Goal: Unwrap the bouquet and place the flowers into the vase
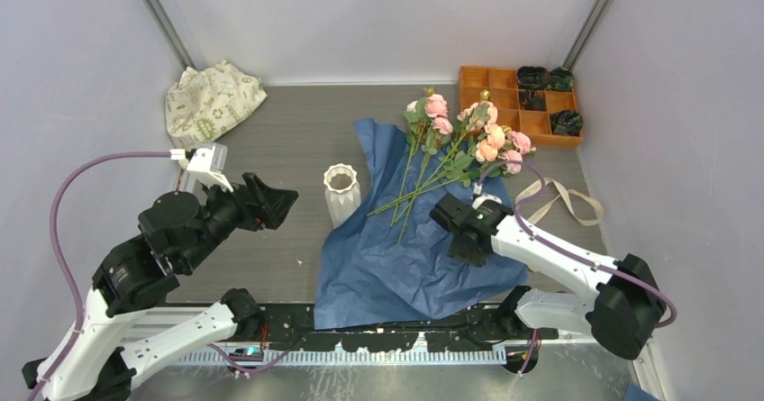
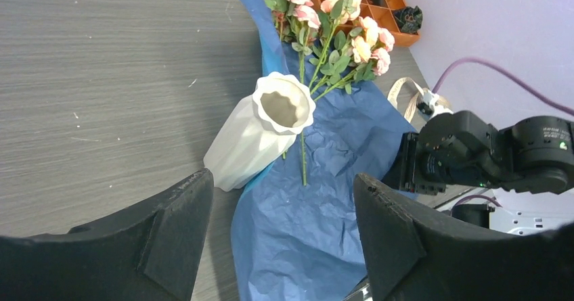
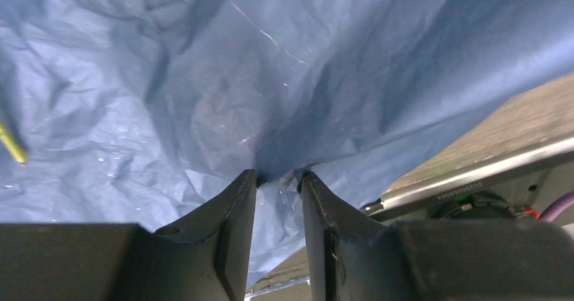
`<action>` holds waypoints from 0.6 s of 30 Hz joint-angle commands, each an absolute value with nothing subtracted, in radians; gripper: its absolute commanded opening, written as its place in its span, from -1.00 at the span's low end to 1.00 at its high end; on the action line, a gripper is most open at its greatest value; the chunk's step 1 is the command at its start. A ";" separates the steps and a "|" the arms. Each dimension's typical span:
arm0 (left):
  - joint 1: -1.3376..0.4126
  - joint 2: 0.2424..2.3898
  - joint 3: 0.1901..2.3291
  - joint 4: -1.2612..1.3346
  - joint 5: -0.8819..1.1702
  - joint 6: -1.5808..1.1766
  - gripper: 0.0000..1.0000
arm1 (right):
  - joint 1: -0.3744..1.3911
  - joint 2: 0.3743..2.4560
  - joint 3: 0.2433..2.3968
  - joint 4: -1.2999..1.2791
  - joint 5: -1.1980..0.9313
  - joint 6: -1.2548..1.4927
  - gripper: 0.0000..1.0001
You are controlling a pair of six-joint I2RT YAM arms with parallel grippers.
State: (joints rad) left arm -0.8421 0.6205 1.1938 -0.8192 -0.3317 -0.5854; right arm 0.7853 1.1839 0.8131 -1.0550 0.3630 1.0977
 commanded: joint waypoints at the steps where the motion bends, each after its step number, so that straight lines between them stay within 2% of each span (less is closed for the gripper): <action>1: -0.838 0.612 1.187 -0.766 -0.340 -0.567 0.52 | 0.780 1.094 0.711 -1.006 0.268 1.260 -0.31; 5: -0.838 0.607 1.170 -0.761 -0.346 -0.567 0.52 | 0.780 1.072 0.720 -0.997 0.291 1.276 -0.41; 9: -0.838 0.611 1.172 -0.761 -0.359 -0.559 0.52 | 0.782 1.081 0.952 -1.083 0.405 1.200 -0.33; 11: -0.838 0.620 1.184 -0.760 -0.373 -0.548 0.53 | 0.782 1.116 1.102 -1.106 0.451 1.134 -0.23; 15: -0.838 0.655 1.227 -0.762 -0.415 -0.520 0.53 | 0.778 1.266 1.408 -1.103 0.532 0.988 0.17; 18: -0.838 0.716 1.288 -0.777 -0.467 -0.489 0.55 | 0.725 1.421 1.578 -1.076 0.520 0.870 0.25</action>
